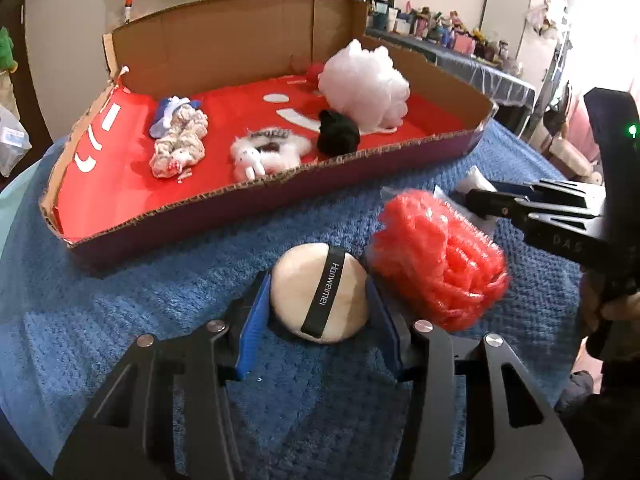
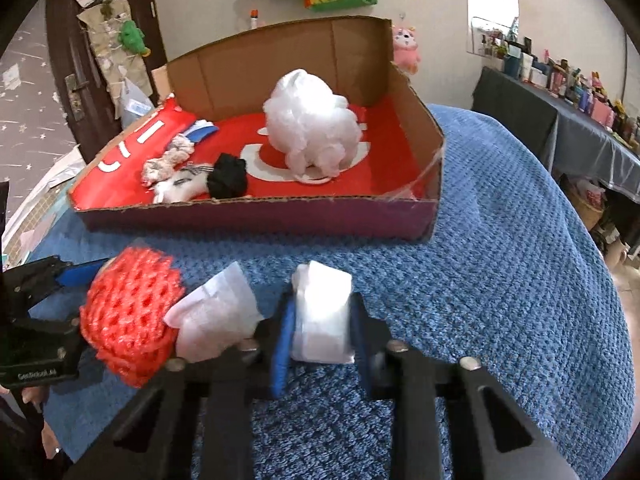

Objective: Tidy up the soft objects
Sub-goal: 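Grasp the beige powder puff with the left tool while the right tool grasps the white cloth, then carry the powder puff with the left tool while the right tool carries the white cloth in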

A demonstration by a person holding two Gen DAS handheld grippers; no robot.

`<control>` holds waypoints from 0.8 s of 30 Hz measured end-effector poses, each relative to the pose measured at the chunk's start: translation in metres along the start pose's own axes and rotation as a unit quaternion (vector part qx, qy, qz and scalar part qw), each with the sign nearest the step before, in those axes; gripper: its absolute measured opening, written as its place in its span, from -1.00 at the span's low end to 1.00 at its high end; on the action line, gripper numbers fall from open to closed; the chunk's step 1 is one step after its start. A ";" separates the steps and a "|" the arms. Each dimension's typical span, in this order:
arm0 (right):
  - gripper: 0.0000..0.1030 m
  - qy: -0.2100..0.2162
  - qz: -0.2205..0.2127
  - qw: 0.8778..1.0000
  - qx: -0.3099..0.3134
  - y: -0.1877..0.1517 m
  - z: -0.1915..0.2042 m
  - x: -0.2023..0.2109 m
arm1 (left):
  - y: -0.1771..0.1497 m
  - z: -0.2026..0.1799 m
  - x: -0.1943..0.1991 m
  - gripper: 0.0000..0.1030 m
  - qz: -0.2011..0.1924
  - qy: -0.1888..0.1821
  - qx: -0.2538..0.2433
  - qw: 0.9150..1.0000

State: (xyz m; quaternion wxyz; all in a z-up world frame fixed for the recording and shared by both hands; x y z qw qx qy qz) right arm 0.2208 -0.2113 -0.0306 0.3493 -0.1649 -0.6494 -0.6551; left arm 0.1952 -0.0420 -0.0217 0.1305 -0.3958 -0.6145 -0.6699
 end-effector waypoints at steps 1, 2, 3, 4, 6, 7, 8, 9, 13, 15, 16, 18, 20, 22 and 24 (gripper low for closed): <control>-0.47 0.001 -0.003 1.000 0.002 0.000 0.001 0.001 | 0.002 0.001 0.003 -0.12 -0.004 0.001 0.001 1.000; -0.47 0.001 -0.007 1.000 0.003 0.002 0.003 0.003 | 0.004 0.002 0.006 -0.19 -0.011 0.001 0.004 1.000; -0.47 0.002 -0.011 1.000 0.005 0.003 0.004 0.005 | 0.005 0.004 0.009 -0.46 -0.015 -0.002 0.008 1.000; -0.47 0.002 -0.018 1.000 0.006 0.006 0.005 0.009 | 0.006 0.005 0.011 -0.48 -0.015 -0.005 0.012 1.000; -0.47 0.003 -0.026 1.000 0.005 0.010 0.004 0.014 | 0.008 0.009 0.016 -0.48 -0.020 -0.006 0.019 1.000; -0.47 0.005 -0.030 1.000 0.003 0.012 0.004 0.017 | 0.008 0.012 0.017 -0.48 -0.023 -0.003 0.020 1.000; -0.47 0.007 -0.033 0.999 0.002 0.014 0.004 0.018 | 0.008 0.014 0.018 -0.48 -0.023 -0.002 0.022 0.999; -0.47 0.008 -0.033 0.999 0.002 0.015 0.005 0.019 | 0.007 0.015 0.018 -0.48 -0.021 -0.005 0.023 0.999; -0.47 0.008 -0.030 1.000 0.000 0.014 0.004 0.018 | 0.004 0.012 0.020 -0.48 -0.023 -0.011 0.026 0.999; -0.47 0.008 -0.028 1.000 -0.002 0.012 0.003 0.017 | 0.003 0.010 0.018 -0.46 -0.020 -0.018 0.022 0.999; -0.47 0.009 -0.027 1.000 -0.003 0.011 0.003 0.016 | 0.001 0.009 0.016 -0.43 -0.016 -0.016 0.020 1.000; -0.46 0.011 -0.022 1.000 -0.003 0.009 0.003 0.016 | -0.001 0.009 0.011 0.22 -0.008 -0.008 0.019 1.000; -0.41 0.012 -0.018 1.000 -0.002 0.007 0.003 0.015 | 0.000 0.010 0.013 0.54 -0.021 -0.003 0.023 1.000; -0.21 0.009 -0.016 1.000 0.000 0.004 0.002 0.014 | 0.002 0.011 0.015 0.54 -0.028 -0.010 0.028 0.999; 0.09 0.007 -0.013 1.000 -0.001 0.002 0.001 0.014 | 0.002 0.014 0.013 0.54 -0.023 -0.003 0.029 0.999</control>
Point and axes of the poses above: each gripper's, at about its wrist camera, not at the fingertips, and x roughly against the way its jaws point, z to its left, y to its top, the point moved 9 cm from there along -x, roughly the way its jaws point, and after that the axes turned 5 degrees about -z, right-handed, at the moved point
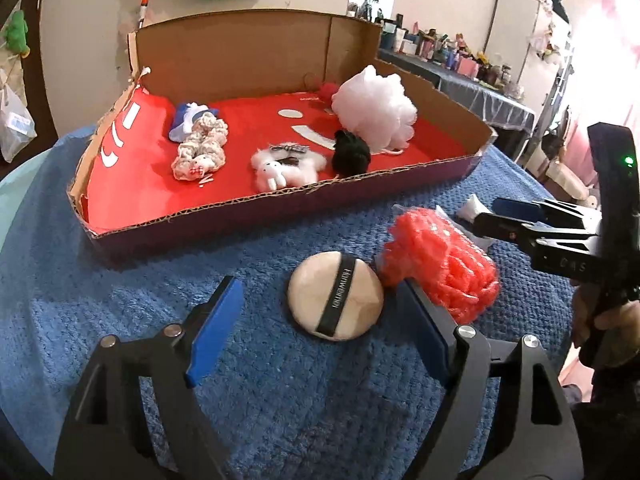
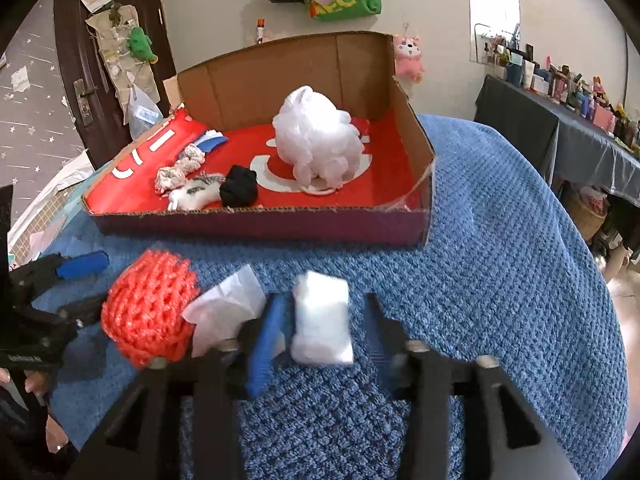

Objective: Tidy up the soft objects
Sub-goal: 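Carry the powder puff with the left tool while the right tool carries the white cloth in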

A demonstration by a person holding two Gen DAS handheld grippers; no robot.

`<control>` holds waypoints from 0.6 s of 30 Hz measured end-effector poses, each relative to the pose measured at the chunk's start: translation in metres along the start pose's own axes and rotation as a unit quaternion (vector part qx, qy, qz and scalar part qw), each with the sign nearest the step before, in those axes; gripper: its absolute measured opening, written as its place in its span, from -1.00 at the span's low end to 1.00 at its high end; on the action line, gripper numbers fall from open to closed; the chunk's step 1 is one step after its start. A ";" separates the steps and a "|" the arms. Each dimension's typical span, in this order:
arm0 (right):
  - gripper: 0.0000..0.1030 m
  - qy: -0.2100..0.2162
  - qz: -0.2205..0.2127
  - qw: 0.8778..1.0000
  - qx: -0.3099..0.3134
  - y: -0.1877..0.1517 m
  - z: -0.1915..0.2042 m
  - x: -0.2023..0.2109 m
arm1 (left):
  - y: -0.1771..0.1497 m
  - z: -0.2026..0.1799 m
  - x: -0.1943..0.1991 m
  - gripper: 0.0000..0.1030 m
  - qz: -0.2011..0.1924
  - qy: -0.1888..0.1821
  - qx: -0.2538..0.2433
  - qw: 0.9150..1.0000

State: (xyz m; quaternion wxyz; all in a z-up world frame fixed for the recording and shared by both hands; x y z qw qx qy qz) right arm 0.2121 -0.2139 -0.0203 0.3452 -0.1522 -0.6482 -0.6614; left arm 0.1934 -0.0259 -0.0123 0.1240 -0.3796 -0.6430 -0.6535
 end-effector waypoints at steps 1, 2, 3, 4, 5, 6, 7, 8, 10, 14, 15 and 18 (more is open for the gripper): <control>0.13 -0.001 0.000 1.000 0.000 -0.001 0.000 0.000 | 0.000 0.001 -0.001 0.54 0.001 0.003 -0.001 1.000; 0.13 -0.003 0.001 1.000 0.001 -0.002 -0.001 0.000 | -0.001 0.001 -0.003 0.54 0.006 0.005 -0.004 1.000; 0.13 -0.004 0.003 1.000 0.001 -0.002 -0.002 -0.001 | -0.001 0.000 -0.004 0.54 0.009 0.007 -0.006 1.000; 0.13 -0.006 0.004 1.000 0.001 -0.003 -0.003 -0.002 | -0.002 0.000 -0.006 0.54 0.011 0.007 -0.009 1.000; 0.13 -0.008 0.005 1.000 0.000 -0.003 -0.004 -0.002 | -0.003 -0.002 -0.007 0.54 0.013 0.006 -0.012 1.000; 0.13 -0.009 0.005 1.000 0.000 -0.003 -0.005 -0.003 | -0.004 -0.003 -0.008 0.54 0.014 0.005 -0.015 1.000; 0.13 -0.011 0.006 1.000 0.000 -0.004 -0.006 -0.003 | -0.005 -0.005 -0.009 0.53 0.016 0.003 -0.020 1.000; 0.13 -0.011 0.006 1.000 0.000 -0.004 -0.006 -0.004 | -0.006 -0.007 -0.010 0.52 0.017 0.002 -0.024 1.000; 0.11 -0.009 0.008 1.000 0.005 -0.006 -0.004 -0.005 | -0.007 -0.010 -0.011 0.51 0.017 0.004 -0.033 0.999; -0.31 -0.002 0.015 1.000 0.018 -0.009 0.001 -0.009 | -0.010 -0.016 -0.018 -0.01 0.028 0.004 -0.052 0.998; -0.37 -0.001 0.016 1.000 0.020 -0.009 0.002 -0.010 | -0.010 -0.017 -0.018 -0.02 0.027 0.005 -0.054 0.998; -0.45 0.005 0.010 1.000 0.024 -0.008 0.003 -0.008 | -0.008 -0.018 -0.015 -0.04 0.017 0.005 -0.056 0.998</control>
Point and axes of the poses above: each gripper's, at about its wrist camera, not at the fingertips, and x roughly against the way its jaws point, z to its left, y to its top, the point moved 9 cm from there along -x, roughly the way its jaws point, and after that the axes turned 5 degrees about -z, right-handed, at the moved point
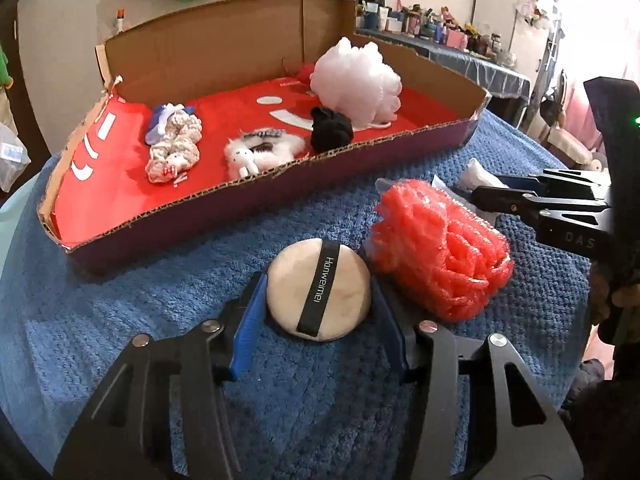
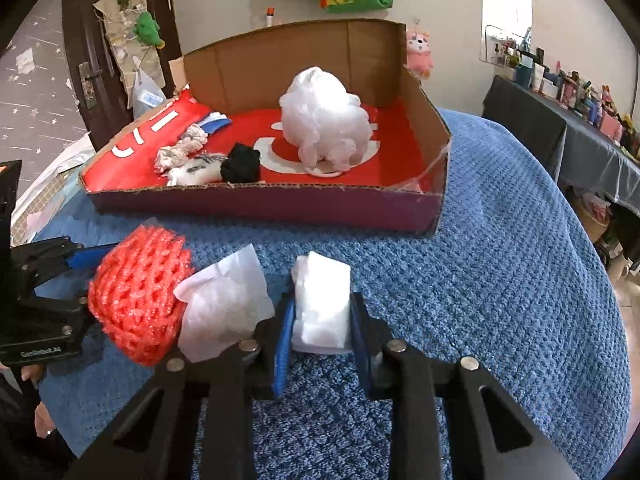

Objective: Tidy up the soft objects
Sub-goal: 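Carry the powder puff with the left tool while the right tool carries the white cloth in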

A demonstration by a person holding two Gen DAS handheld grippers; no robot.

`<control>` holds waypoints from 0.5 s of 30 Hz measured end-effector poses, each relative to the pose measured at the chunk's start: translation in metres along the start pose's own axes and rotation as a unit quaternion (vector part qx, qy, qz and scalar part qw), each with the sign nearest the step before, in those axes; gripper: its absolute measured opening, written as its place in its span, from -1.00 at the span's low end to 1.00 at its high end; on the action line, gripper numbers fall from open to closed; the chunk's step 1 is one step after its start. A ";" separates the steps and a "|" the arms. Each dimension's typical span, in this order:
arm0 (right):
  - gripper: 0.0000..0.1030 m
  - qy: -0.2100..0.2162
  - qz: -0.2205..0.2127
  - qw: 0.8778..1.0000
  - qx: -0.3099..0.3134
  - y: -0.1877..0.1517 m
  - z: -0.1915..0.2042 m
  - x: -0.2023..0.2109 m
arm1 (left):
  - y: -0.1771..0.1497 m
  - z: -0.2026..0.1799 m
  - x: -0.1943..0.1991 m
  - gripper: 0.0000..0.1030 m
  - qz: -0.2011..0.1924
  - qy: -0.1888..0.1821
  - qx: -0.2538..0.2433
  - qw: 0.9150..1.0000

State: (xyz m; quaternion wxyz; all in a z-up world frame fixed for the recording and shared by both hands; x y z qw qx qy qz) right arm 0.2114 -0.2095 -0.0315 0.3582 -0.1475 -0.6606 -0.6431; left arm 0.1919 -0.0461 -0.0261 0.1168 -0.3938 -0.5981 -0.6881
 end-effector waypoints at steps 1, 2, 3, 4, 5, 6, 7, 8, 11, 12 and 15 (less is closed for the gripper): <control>-0.46 0.002 -0.004 1.000 -0.001 0.001 0.000 0.002 | 0.000 0.000 0.002 -0.04 -0.004 0.002 -0.001 1.000; -0.46 0.001 -0.009 1.000 -0.003 0.002 -0.001 0.004 | 0.001 -0.001 0.004 -0.04 -0.007 0.004 -0.003 1.000; -0.46 0.001 -0.012 1.000 -0.004 0.002 -0.001 0.005 | 0.001 -0.001 0.007 -0.04 -0.011 0.005 -0.005 1.000; -0.46 0.001 -0.015 1.000 -0.005 0.003 -0.001 0.007 | 0.001 -0.002 0.009 -0.04 -0.015 0.004 -0.006 1.000; -0.46 0.001 -0.018 1.000 -0.005 0.004 -0.001 0.009 | 0.001 -0.003 0.010 -0.04 -0.017 0.005 -0.006 1.000; -0.46 0.002 -0.018 1.000 -0.003 0.004 -0.001 0.009 | 0.001 -0.003 0.011 -0.04 -0.017 0.004 -0.007 1.000; -0.46 0.002 -0.017 1.000 -0.001 0.004 -0.001 0.009 | 0.000 -0.003 0.012 -0.04 -0.017 0.004 -0.006 1.000; -0.46 0.001 -0.015 1.000 0.000 0.004 0.000 0.009 | 0.001 -0.002 0.013 -0.04 -0.018 0.004 -0.004 1.000; -0.46 0.005 -0.013 1.000 -0.001 0.004 0.001 0.007 | 0.008 0.002 0.023 -0.05 -0.029 0.000 0.002 1.000; -0.46 0.007 -0.016 1.000 -0.002 0.006 0.002 0.009 | 0.011 0.004 0.027 -0.05 -0.034 0.000 0.003 0.999; -0.46 0.011 -0.030 0.999 -0.001 0.016 0.004 0.016 | 0.025 0.013 0.039 -0.05 -0.052 0.004 0.002 0.999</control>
Point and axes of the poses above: each gripper's, at about its wrist camera, not at the fingertips, and x roughly against the way its jaws point, z to its left, y to its top, the point moved 9 cm from there along -x, roughly the way its jaws point, and after that the axes turned 5 degrees about -z, right-handed, at the moved point
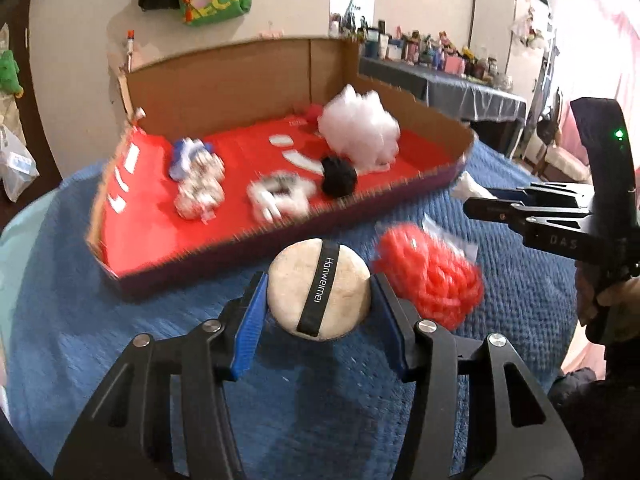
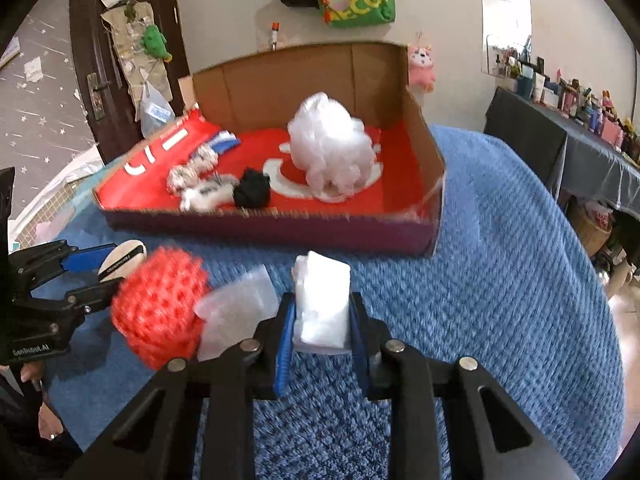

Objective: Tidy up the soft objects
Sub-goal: 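Carry the powder puff with the left tool while the right tool carries the white cloth in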

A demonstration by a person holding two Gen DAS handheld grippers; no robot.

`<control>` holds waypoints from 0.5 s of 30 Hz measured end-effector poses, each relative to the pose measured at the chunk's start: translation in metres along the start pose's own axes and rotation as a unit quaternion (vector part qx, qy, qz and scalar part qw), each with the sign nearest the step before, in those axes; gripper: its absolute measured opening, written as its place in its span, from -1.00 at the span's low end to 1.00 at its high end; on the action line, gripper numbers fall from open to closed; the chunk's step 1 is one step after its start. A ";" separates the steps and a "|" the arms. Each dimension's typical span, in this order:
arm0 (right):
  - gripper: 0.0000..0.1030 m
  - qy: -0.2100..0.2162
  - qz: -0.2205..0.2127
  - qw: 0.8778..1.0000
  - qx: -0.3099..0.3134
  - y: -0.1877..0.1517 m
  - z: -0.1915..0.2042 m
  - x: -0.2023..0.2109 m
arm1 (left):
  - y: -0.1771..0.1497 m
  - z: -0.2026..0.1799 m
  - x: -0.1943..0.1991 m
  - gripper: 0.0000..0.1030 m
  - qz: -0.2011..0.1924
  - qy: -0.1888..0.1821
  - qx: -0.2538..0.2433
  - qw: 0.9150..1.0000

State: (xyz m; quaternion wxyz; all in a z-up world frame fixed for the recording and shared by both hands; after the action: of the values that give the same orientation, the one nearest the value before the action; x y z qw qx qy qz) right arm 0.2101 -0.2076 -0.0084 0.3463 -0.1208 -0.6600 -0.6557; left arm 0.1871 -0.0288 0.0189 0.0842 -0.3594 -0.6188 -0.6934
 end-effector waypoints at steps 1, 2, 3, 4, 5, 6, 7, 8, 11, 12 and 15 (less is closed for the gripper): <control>-0.46 0.004 -0.006 1.000 0.000 0.006 0.002 0.002 | 0.005 0.003 0.002 -0.05 -0.004 0.002 -0.002 1.000; -0.46 0.008 -0.010 1.000 0.001 0.011 0.003 0.003 | 0.011 0.008 0.003 -0.05 -0.007 0.003 -0.003 1.000; -0.46 0.011 -0.016 1.000 0.004 0.019 0.004 0.005 | 0.015 0.011 0.003 -0.05 -0.008 0.004 -0.003 1.000; -0.46 0.014 -0.018 1.000 0.007 0.025 0.006 0.005 | 0.019 0.015 0.002 -0.05 -0.009 0.004 -0.003 1.000; -0.46 0.017 -0.022 1.000 0.010 0.030 0.007 0.004 | 0.025 0.020 0.001 -0.04 -0.009 0.002 -0.003 1.000; -0.46 0.021 -0.024 0.999 0.014 0.037 0.008 0.003 | 0.028 0.023 -0.001 -0.05 -0.008 0.002 -0.004 1.000; -0.46 0.027 -0.024 0.999 0.018 0.044 0.009 0.001 | 0.031 0.028 -0.004 -0.05 -0.004 0.001 -0.002 1.000; -0.46 0.033 -0.022 0.999 0.023 0.051 0.011 -0.002 | 0.034 0.033 -0.008 -0.05 0.003 -0.003 0.000 1.000; -0.46 0.051 -0.011 0.998 0.041 0.067 0.016 -0.012 | 0.040 0.045 -0.019 -0.05 0.017 0.000 0.000 1.000; -0.46 0.053 -0.007 0.998 0.046 0.068 0.017 -0.015 | 0.042 0.050 -0.024 -0.05 0.023 0.001 -0.003 1.000; -0.46 0.071 0.016 0.996 0.054 0.078 0.018 -0.031 | 0.043 0.057 -0.035 -0.05 0.040 0.000 -0.006 0.999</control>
State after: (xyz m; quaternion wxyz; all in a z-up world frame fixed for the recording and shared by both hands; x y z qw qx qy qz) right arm 0.2752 -0.1723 0.0350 0.4084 -0.0655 -0.6666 -0.6202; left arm 0.2593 0.0024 0.0306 0.1099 -0.3842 -0.5998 -0.6932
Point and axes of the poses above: each gripper's, at about its wrist camera, not at the fingertips, and x roughly against the way its jaws point, z to its left, y to its top, the point moved 9 cm from there along -x, roughly the way its jaws point, and after that the axes turned 5 degrees about -z, right-handed, at the moved point
